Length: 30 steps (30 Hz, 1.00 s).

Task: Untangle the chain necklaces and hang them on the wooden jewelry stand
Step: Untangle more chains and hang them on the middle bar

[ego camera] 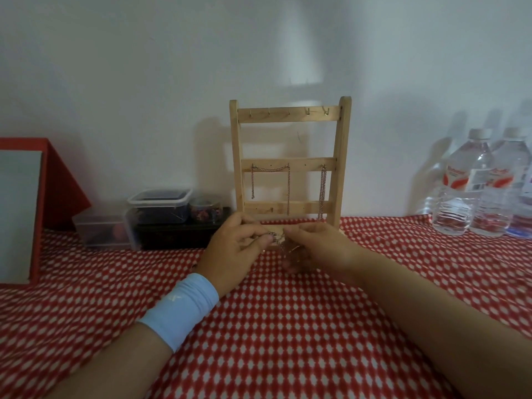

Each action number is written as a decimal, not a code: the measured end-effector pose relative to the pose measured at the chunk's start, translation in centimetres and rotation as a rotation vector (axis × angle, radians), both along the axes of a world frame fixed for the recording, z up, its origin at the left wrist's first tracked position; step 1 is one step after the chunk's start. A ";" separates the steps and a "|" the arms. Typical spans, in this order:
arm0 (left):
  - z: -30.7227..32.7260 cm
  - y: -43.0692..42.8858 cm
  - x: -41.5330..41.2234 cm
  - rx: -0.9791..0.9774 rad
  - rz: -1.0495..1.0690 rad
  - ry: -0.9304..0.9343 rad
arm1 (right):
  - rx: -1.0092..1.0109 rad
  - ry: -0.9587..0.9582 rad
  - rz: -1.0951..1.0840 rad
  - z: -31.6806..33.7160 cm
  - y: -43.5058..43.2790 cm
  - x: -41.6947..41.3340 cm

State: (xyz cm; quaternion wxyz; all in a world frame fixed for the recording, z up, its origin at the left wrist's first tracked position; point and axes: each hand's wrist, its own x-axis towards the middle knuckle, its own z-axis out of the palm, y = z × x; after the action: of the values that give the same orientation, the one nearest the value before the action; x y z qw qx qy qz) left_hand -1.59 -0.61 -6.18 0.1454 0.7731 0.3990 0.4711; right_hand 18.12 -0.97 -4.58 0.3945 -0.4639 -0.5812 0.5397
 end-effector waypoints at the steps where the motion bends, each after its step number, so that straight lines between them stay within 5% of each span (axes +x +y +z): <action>1: 0.0 -0.1 0.1 -0.023 -0.015 -0.031 | 0.033 -0.067 -0.020 0.1 -0.1 0.0; 9: 0.0 -0.8 0.6 -0.155 -0.066 -0.055 | 0.429 -0.250 -0.084 0.2 -0.1 -0.3; 22: -0.3 -1.4 1.0 -0.264 -0.052 -0.148 | 0.549 -0.328 -0.038 0.7 -0.9 -0.5; 30: -0.4 -1.7 1.2 -0.313 -0.068 -0.194 | 0.641 -0.628 0.028 0.7 -1.0 -0.6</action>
State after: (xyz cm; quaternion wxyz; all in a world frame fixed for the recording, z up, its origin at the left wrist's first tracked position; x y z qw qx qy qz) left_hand -0.41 -2.27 -6.58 0.3174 0.7049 0.4252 0.4707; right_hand 17.47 -1.98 -3.91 0.3154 -0.4516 -0.8169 0.1709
